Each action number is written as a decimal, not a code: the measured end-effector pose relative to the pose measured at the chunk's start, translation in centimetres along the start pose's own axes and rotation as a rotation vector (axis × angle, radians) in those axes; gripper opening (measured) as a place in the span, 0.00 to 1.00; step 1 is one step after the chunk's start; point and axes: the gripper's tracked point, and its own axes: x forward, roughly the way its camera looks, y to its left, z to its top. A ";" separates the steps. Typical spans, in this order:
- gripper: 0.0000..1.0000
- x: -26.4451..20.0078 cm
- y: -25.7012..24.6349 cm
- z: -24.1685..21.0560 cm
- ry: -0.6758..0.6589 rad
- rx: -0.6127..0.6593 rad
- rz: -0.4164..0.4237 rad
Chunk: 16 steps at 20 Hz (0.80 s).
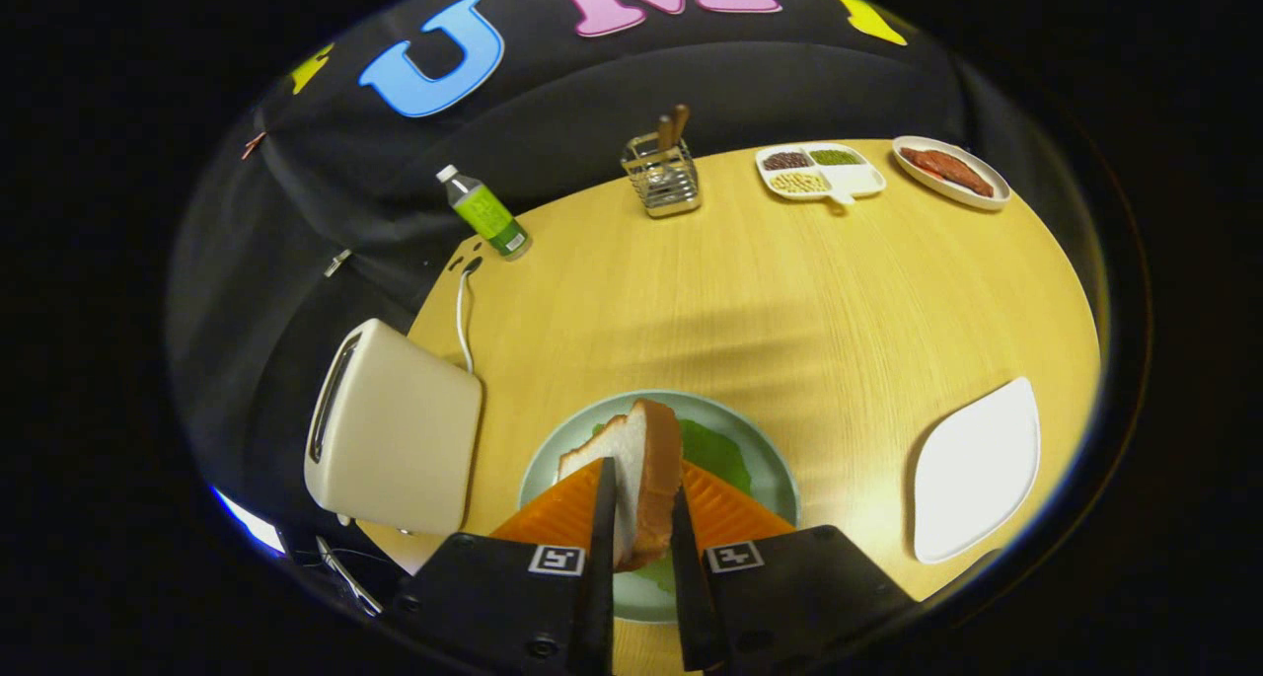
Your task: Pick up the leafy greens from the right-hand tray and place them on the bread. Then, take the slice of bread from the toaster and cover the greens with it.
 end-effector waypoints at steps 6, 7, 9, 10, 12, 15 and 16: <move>0.83 -0.7 -3.3 -0.9 -0.008 -0.097 -0.087; 0.98 -1.4 -3.4 -0.4 -0.031 -0.103 -0.090; 0.99 -2.8 -3.5 1.2 -0.088 -0.113 -0.097; 0.99 -3.8 -3.4 2.3 -0.129 -0.122 -0.098; 0.99 -6.1 -3.2 4.8 -0.222 -0.135 -0.087; 0.99 -10.3 -3.8 8.2 -0.360 -0.174 -0.109; 0.99 -11.9 -4.1 9.3 -0.403 -0.185 -0.125</move>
